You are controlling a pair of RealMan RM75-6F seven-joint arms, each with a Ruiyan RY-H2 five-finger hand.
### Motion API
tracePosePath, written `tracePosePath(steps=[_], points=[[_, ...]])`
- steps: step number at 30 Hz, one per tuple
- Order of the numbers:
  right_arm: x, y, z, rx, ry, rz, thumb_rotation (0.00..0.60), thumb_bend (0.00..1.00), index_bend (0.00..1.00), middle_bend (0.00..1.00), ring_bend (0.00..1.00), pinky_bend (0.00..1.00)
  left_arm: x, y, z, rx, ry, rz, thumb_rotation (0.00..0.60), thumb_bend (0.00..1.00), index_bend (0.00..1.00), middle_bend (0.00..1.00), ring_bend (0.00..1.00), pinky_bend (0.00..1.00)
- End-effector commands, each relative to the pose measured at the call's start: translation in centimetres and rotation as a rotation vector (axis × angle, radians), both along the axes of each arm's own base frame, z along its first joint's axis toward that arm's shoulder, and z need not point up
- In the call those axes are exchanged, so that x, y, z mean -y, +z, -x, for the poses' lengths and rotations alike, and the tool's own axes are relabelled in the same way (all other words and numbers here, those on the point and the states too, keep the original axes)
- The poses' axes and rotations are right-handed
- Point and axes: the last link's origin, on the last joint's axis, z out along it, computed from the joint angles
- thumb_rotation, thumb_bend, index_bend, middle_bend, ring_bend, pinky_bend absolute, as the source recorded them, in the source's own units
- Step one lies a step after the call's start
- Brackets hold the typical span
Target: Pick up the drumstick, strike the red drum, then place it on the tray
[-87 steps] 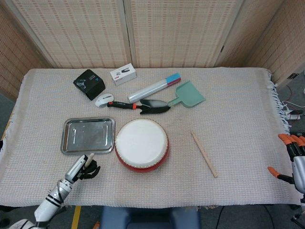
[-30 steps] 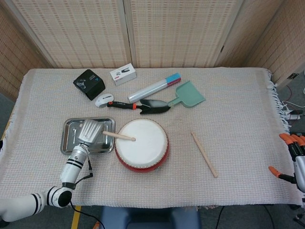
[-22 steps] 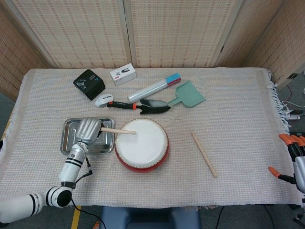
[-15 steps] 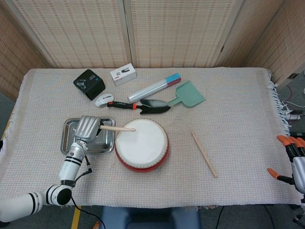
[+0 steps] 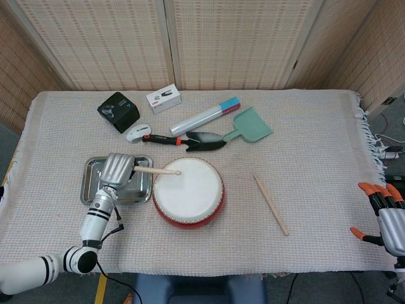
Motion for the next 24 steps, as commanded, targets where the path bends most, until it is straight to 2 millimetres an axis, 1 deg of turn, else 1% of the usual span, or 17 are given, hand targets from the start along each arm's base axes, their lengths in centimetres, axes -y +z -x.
tracePosePath(steps=[1,4,8,10,14,16,18,20,22,24], points=[[0.0,0.0,0.1,0.003,-0.006,-0.001,0.600,0.10,0.11,0.11,0.00,0.00,-0.1,-0.1,0.1,0.000,0.011,0.023,0.600,0.61,1.00,1.00,1.00,1.00],[0.1,0.0,0.3,-0.003,-0.017,-0.001,0.600,0.10,0.11,0.11,0.00,0.00,-0.2,-1.3,0.4,-0.065,0.011,0.039,0.600,0.61,1.00,1.00,1.00,1.00],[0.1,-0.1,0.3,-0.010,-0.020,-0.001,0.600,0.10,0.11,0.11,0.00,0.00,-0.7,-2.5,1.3,-0.235,-0.017,0.010,0.600,0.61,1.00,1.00,1.00,1.00],[0.1,-0.1,0.3,-0.007,-0.018,0.002,0.600,0.10,0.11,0.11,0.00,0.00,-0.7,-2.5,1.3,-0.198,0.002,0.007,0.600,0.61,1.00,1.00,1.00,1.00],[0.2,-0.2,0.3,-0.001,-0.014,0.003,0.600,0.10,0.11,0.11,0.00,0.00,-0.6,-0.8,0.3,0.070,0.066,-0.003,0.600,0.61,1.00,1.00,1.00,1.00],[0.2,-0.2,0.3,0.000,-0.012,0.002,0.600,0.10,0.11,0.11,0.00,0.00,-0.5,0.0,0.1,0.115,0.064,-0.005,0.600,0.61,1.00,1.00,1.00,1.00],[0.2,-0.2,0.3,0.003,-0.008,0.006,0.600,0.10,0.11,0.11,0.00,0.00,-0.4,0.3,0.0,0.120,0.054,-0.002,0.600,0.61,1.00,1.00,1.00,1.00],[0.2,-0.2,0.3,0.006,-0.006,0.009,0.600,0.10,0.11,0.11,0.00,0.00,-0.3,0.1,0.0,0.106,0.049,0.008,0.600,0.61,1.00,1.00,1.00,1.00],[0.2,-0.2,0.4,0.007,-0.008,0.010,0.600,0.10,0.11,0.11,0.00,0.00,-0.1,-0.5,0.2,0.062,0.042,0.034,0.600,0.61,1.00,1.00,1.00,1.00],[0.1,-0.2,0.4,0.008,-0.011,0.010,0.600,0.10,0.11,0.11,0.00,0.00,-0.1,-1.4,0.6,-0.043,0.008,0.050,0.600,0.61,1.00,1.00,1.00,1.00]])
